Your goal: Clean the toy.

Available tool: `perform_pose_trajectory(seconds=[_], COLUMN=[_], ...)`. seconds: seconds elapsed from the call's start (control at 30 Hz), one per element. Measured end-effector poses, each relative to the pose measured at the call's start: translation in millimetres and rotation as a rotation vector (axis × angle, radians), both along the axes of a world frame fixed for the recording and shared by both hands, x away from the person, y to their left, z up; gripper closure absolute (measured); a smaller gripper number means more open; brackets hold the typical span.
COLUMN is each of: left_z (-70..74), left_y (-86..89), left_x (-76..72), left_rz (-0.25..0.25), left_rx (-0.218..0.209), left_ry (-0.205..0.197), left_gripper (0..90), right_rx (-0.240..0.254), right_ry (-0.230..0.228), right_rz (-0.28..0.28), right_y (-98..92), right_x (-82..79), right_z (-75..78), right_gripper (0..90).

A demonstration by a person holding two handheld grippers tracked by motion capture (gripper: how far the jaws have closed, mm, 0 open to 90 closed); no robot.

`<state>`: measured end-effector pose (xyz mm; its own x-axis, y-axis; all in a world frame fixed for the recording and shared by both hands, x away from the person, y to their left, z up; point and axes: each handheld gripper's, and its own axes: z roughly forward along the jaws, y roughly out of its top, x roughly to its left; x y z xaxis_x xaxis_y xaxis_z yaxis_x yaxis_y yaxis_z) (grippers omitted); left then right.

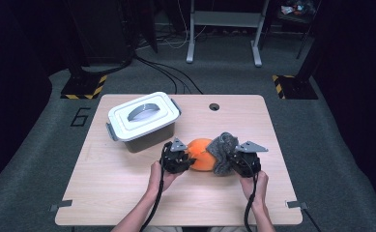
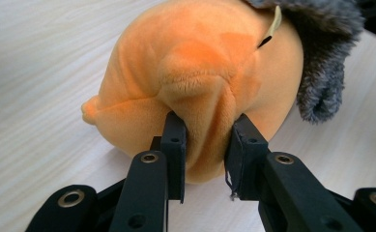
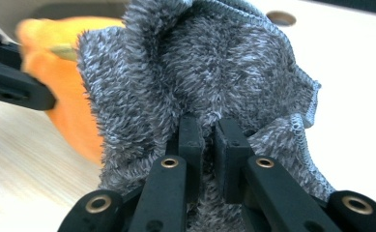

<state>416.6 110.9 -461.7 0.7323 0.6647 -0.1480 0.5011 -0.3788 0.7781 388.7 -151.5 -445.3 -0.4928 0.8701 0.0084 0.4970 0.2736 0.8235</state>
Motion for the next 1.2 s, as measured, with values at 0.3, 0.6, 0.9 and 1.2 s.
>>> perform_pose_trajectory(seconds=[0.3, 0.6, 0.9, 1.2], left_z=[5.5, 2.4, 0.1, -2.0], left_y=[-1.2, -4.2, -7.3, -6.2], left_x=[4.1, 3.5, 2.2, 3.3], left_rz=[-0.007, -0.008, -0.013, -0.023], left_rx=[-0.088, -0.031, 0.007, 0.006], left_ry=[0.093, 0.041, -0.014, -0.018], left_gripper=[71.4, 68.4, 65.9, 65.4], right_rx=[-0.043, -0.165, -0.141, -0.068], right_ry=[-0.079, -0.081, -0.063, 0.002], right_rz=[0.09, 0.11, 0.073, -0.003], right_y=[28.8, 57.4, 43.0, 12.2], right_x=[-22.3, -15.0, -7.9, 5.4], right_z=[30.4, 22.9, 17.6, -2.2], right_gripper=[82.7, 82.8, 82.8, 82.7])
